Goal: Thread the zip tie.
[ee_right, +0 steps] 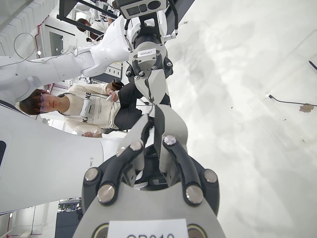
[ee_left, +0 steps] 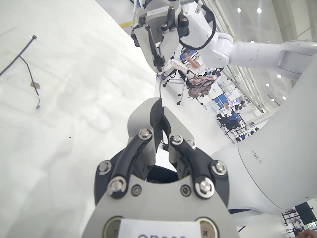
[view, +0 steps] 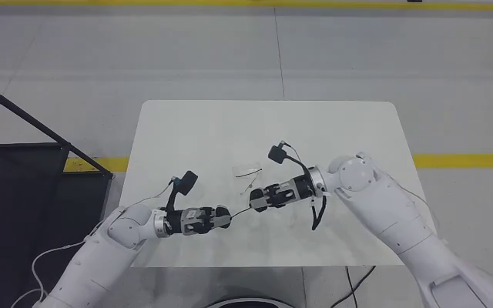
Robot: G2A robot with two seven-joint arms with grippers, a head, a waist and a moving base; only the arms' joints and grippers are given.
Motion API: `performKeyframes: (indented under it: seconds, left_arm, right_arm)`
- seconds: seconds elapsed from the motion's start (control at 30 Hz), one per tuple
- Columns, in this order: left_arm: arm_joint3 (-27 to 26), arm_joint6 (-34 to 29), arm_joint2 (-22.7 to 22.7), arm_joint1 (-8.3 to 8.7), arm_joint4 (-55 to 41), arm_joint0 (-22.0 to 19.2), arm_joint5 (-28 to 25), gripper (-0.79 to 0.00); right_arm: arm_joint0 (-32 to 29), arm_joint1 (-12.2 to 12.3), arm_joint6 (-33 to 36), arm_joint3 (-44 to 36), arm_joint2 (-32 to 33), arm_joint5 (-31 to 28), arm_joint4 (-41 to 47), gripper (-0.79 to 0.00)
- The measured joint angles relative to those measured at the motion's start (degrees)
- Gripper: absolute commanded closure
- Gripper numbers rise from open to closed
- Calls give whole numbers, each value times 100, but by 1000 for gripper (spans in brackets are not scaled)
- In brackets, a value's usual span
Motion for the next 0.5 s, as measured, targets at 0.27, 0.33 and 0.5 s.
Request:
performKeyframes:
  seconds: [0.27,0.33,0.5]
  left_arm:
    - [3,457,-168,-39,22,107,0,0]
    - [8,587,-207,-52,58,138,0,0]
    - [44,910,-264,-93,214,210,0,0]
  right_arm:
    - [-347,110,-324,-86,308,-323,105,-785]
    - [-452,134,-495,-89,399,-446,44,-785]
    - [-850,169,-1362,-384,586,-683,-534,-785]
